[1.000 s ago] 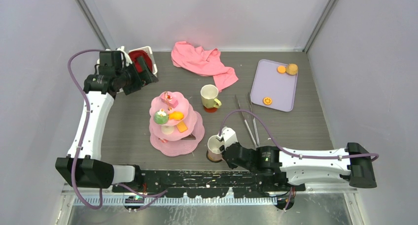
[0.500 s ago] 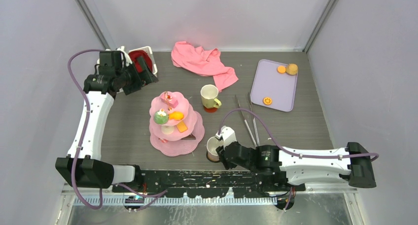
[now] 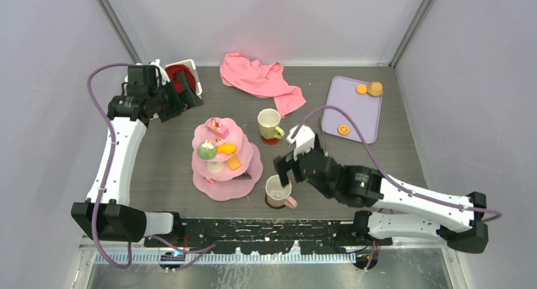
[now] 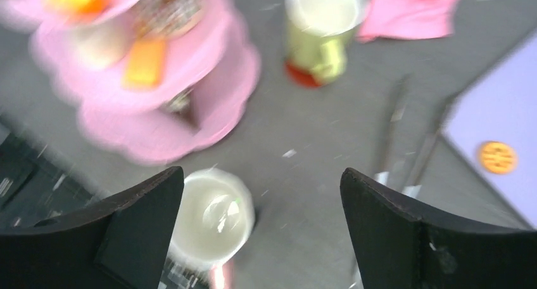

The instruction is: Serve the afternoon tea

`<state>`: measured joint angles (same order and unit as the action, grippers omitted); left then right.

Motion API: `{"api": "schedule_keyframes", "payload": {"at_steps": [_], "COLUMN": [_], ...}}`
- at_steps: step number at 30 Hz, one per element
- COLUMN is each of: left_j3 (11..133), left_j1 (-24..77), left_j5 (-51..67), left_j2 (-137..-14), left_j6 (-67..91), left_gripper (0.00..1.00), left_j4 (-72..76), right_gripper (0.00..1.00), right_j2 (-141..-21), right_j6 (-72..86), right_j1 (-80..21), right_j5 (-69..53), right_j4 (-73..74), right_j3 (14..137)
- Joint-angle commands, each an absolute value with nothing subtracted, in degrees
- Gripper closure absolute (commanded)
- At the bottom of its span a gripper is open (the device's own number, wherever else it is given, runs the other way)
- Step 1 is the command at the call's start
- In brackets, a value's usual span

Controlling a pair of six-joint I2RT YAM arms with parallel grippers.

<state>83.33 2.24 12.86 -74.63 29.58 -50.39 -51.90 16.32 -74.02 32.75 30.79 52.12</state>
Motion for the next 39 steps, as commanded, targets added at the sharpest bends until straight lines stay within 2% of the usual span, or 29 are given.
{"api": "schedule_keyframes", "payload": {"at_steps": [1,5,12,15,19,39], "left_j3": [86.7,87.9,88.8,88.6,87.6,80.4], "left_j1": [2.0,2.0,2.0,1.9,1.9,1.9], "left_j5": [11.9,10.4,7.2,5.4,1.7,-2.9], "left_j2": [-73.8,-73.5,-73.6,-73.7,-73.2,-62.5], "left_j6": [28.1,27.2,26.3,26.5,27.4,26.8], "left_gripper": [0.12,0.11,0.06,0.00,0.01,0.01], "left_j4": [-49.6,-51.2,-53.0,-53.4,-52.3,-42.5], "right_gripper": [0.01,0.00,0.00,0.00,0.00,0.00], "right_j2": [-55.5,-58.9,-70.3,-73.9,-76.9,-76.9], "right_j6": [11.3,14.5,21.4,25.1,24.9,26.9], "right_j1": [-57.8,-39.9,-22.6,-21.1,-21.0,-20.9], "right_j5": [34.9,28.8,27.5,36.4,40.7,49.2], "right_j4": [25.9,23.1,32.7,37.1,40.4,39.5], "right_j3": [58.5,62.2,73.8,78.1,83.1,82.7]}}
